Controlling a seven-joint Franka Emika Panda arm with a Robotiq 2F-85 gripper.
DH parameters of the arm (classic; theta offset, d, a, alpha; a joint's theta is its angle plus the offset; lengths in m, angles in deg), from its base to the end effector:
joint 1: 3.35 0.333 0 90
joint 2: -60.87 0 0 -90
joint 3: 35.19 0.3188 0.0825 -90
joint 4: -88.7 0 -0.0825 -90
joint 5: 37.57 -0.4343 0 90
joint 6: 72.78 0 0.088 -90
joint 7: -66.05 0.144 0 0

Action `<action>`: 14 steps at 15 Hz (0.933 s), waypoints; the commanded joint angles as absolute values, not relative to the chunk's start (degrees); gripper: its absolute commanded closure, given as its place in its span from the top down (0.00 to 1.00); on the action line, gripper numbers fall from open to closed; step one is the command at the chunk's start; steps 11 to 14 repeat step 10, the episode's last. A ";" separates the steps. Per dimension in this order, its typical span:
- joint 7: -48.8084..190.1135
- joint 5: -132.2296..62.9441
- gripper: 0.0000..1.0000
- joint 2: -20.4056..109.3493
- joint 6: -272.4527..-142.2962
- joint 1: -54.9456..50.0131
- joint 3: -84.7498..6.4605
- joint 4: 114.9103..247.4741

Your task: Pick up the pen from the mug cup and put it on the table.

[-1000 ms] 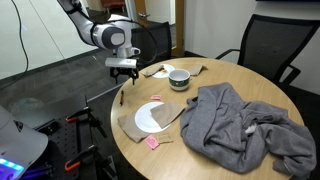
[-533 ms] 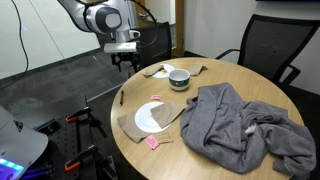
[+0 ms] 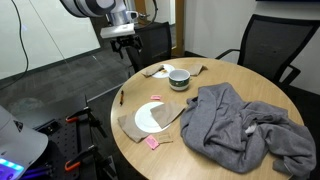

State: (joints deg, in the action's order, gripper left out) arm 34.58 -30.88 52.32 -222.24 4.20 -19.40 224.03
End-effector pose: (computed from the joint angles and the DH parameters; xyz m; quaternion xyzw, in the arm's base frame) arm 0.5070 0.2231 0.2022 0.8643 0.5001 0.0513 0.0158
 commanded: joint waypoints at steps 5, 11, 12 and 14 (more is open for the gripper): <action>33.66 -32.05 1.00 54.24 -222.10 4.86 -20.56 224.59; 33.66 -32.05 1.00 53.78 -222.10 5.02 -20.47 224.55; 33.66 -32.05 1.00 53.78 -222.10 5.02 -20.47 224.55; 33.66 -32.05 1.00 53.78 -222.10 5.02 -20.47 224.55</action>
